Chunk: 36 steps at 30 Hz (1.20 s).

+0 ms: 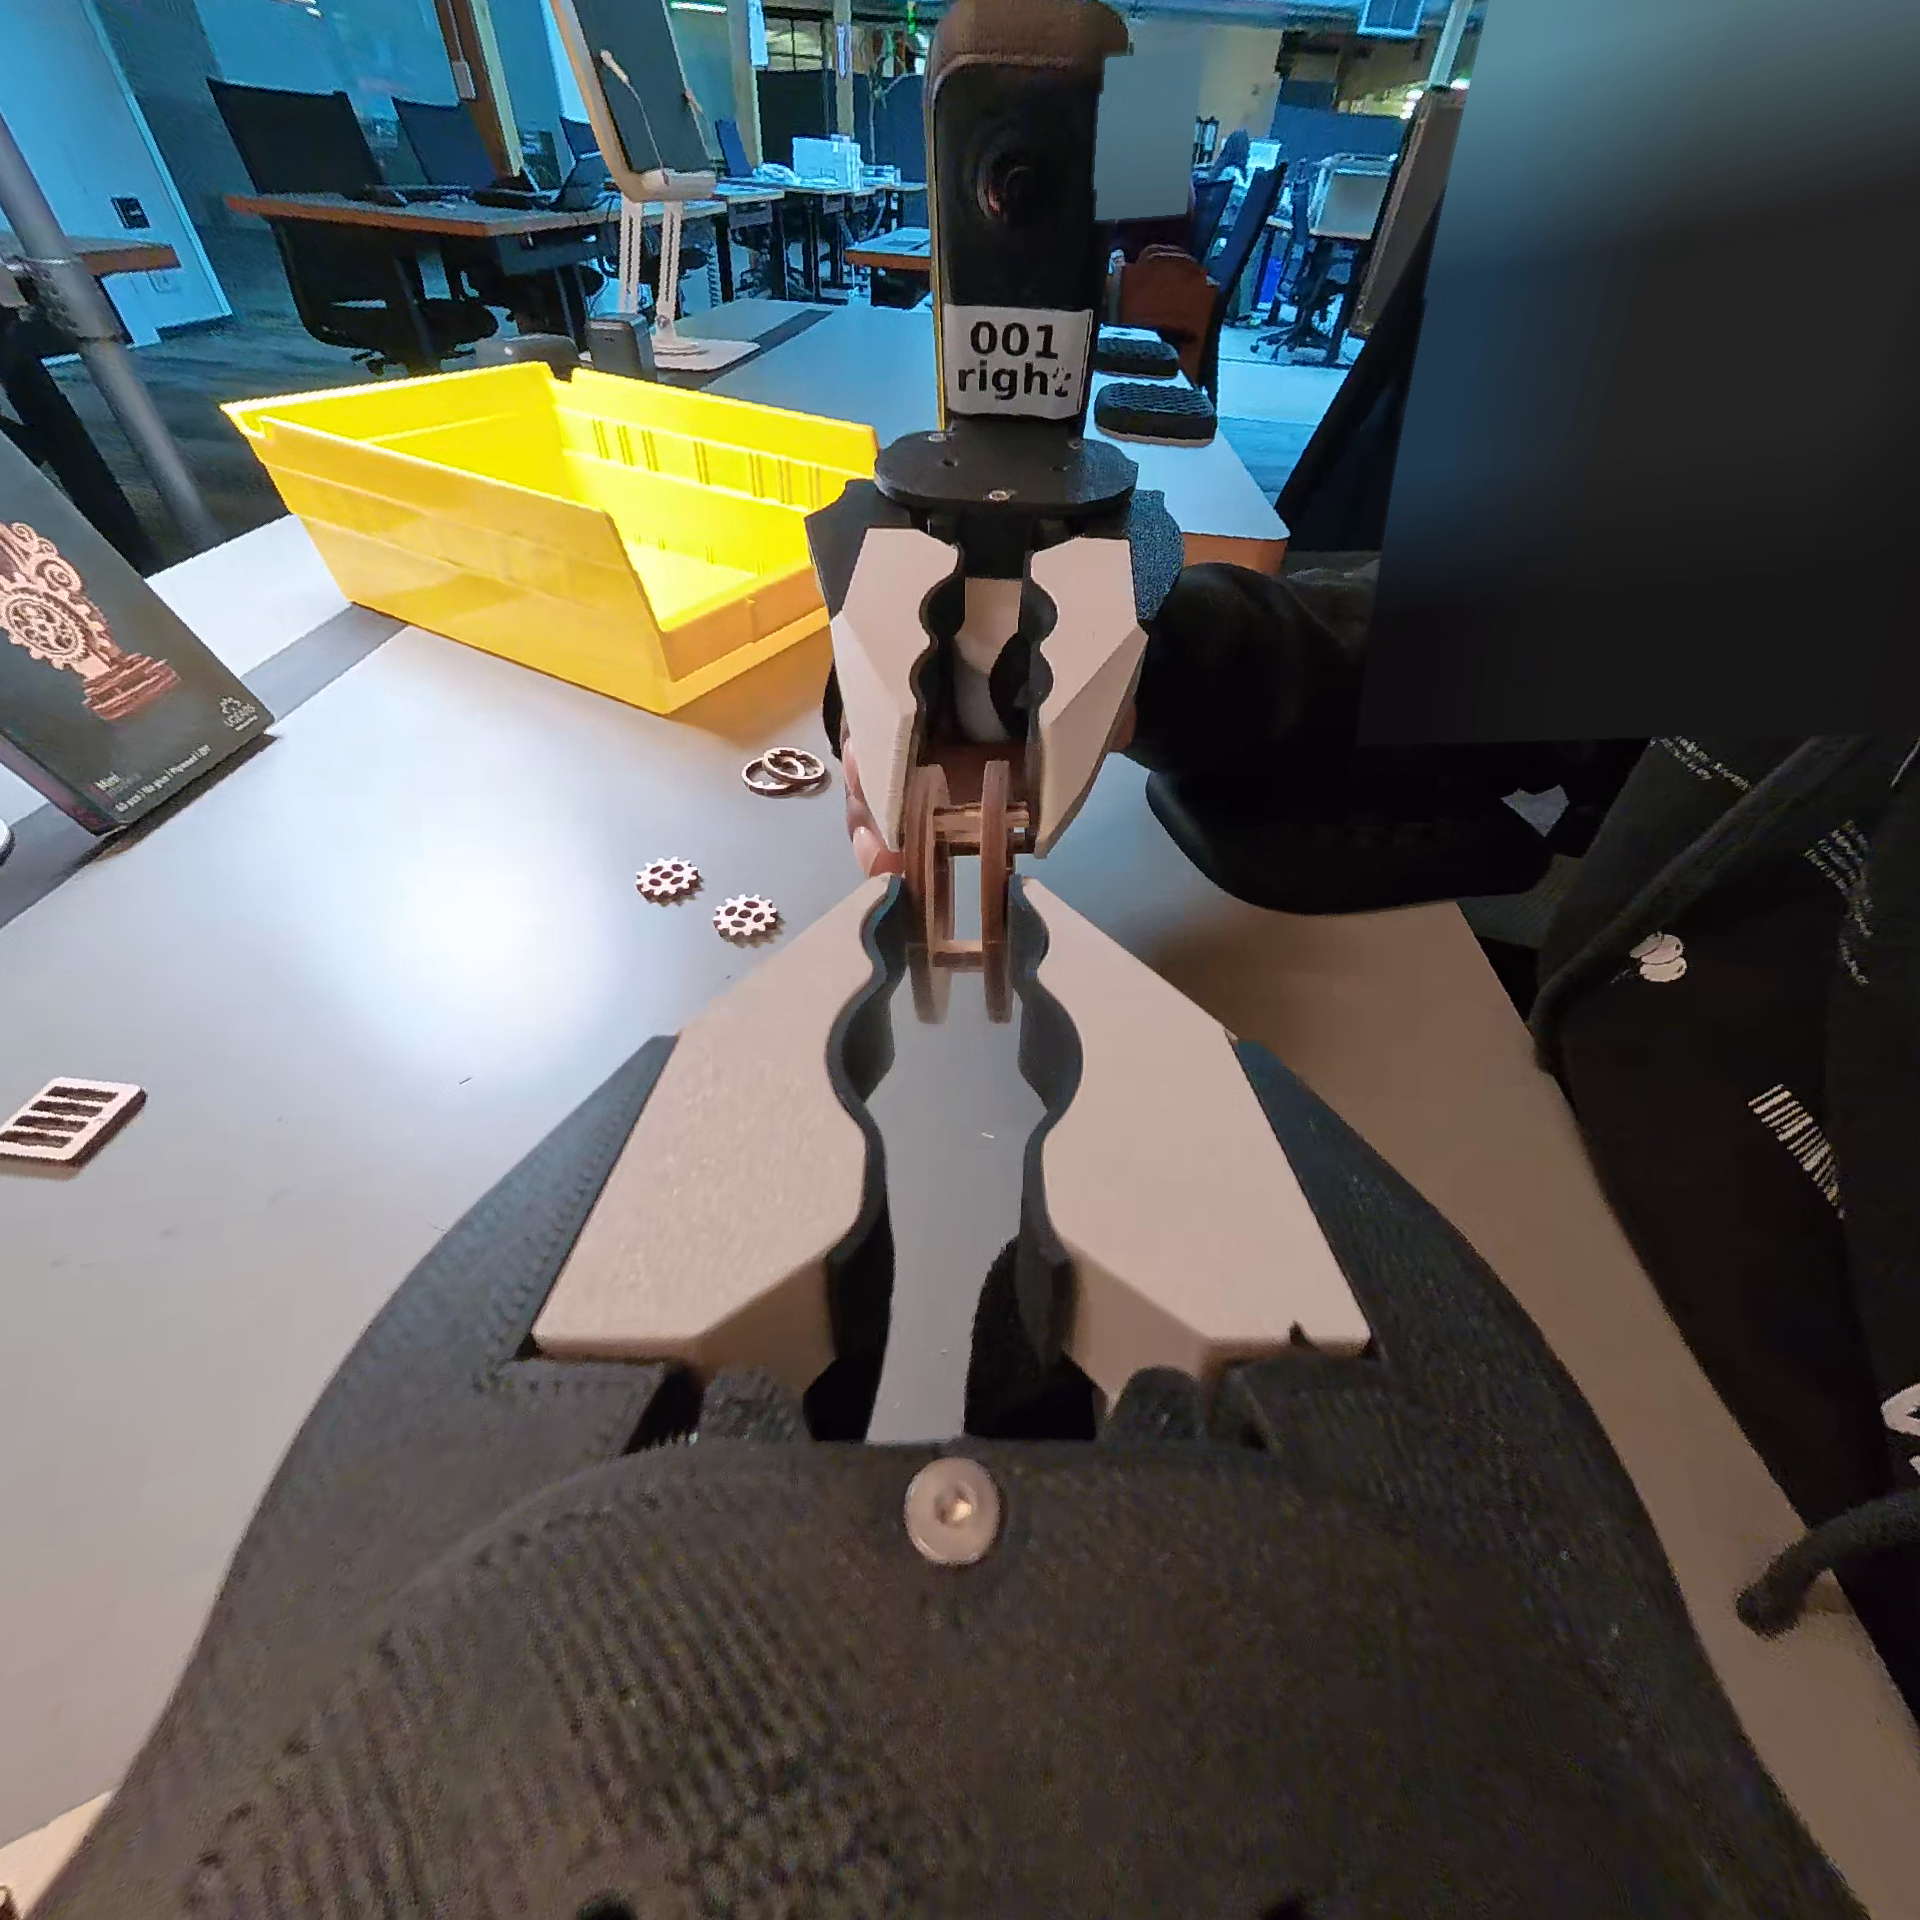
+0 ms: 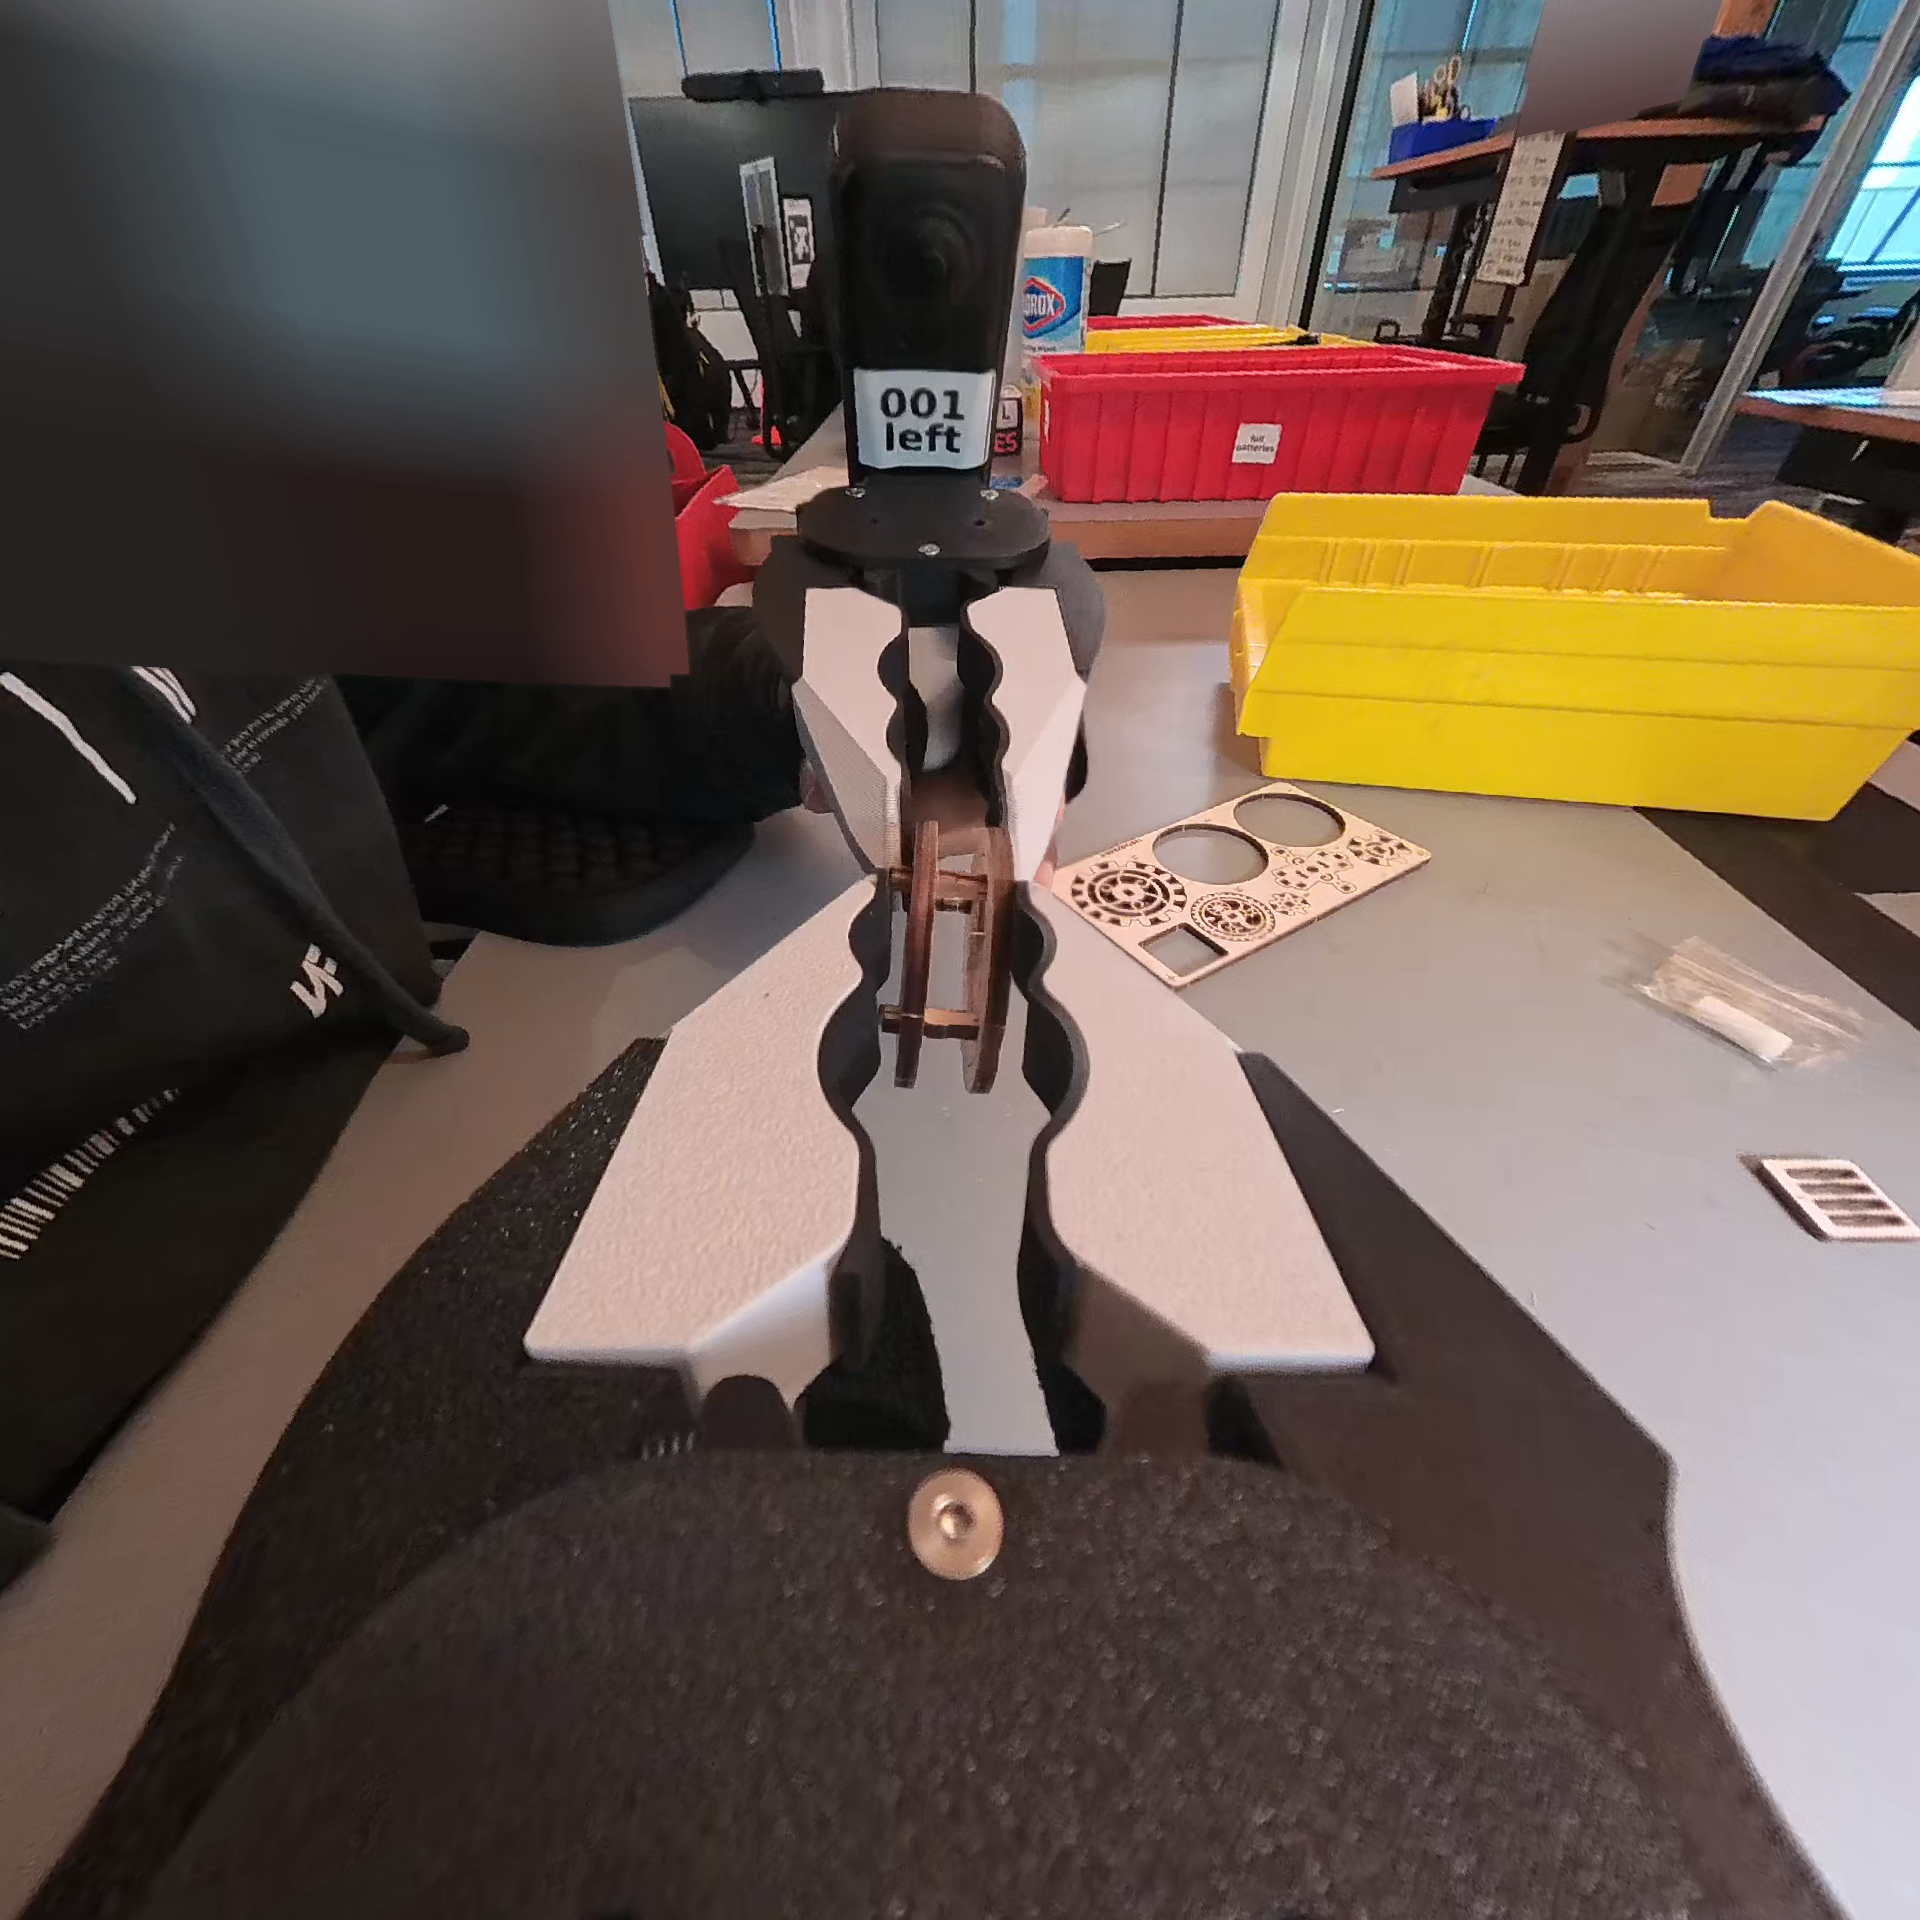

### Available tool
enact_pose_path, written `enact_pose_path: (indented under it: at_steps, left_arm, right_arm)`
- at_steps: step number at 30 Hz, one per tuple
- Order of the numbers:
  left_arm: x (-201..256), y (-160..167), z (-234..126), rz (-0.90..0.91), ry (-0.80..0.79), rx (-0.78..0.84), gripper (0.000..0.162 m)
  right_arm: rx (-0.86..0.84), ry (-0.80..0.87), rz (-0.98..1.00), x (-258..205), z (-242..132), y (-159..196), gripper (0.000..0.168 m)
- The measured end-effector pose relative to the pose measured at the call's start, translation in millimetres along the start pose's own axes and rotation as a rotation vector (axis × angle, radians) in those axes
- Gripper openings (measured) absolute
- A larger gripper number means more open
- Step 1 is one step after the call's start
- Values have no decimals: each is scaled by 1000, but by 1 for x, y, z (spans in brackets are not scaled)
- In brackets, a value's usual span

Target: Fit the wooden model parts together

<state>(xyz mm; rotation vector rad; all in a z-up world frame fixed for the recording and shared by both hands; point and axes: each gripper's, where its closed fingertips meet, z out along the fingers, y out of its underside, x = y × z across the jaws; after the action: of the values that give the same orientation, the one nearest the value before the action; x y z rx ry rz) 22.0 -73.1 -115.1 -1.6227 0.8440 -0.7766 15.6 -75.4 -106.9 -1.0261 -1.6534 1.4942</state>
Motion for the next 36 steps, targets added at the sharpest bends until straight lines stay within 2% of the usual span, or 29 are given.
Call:
enact_pose_path:
  at_steps: [16,22,26,29,33,36]
  left_arm:
    - [-4,-1,0,19,-51,-11,16]
    - [-4,-3,0,16,-55,-2,15]
    - [2,-14,-5,20,-34,24,15]
    - [0,-14,-5,43,-54,29,15]
    - [-6,-11,-4,42,-82,20,15]
    - [-5,-8,-2,68,-87,-1,15]
  right_arm:
    - [-18,13,13,6,1,5,20]
    - [-31,8,26,7,1,11,15]
    - [7,18,-14,1,1,-7,15]
    - [12,58,-22,6,0,-3,18]
    - [16,18,25,4,-3,-3,32]
    - [8,34,20,4,0,-1,31]
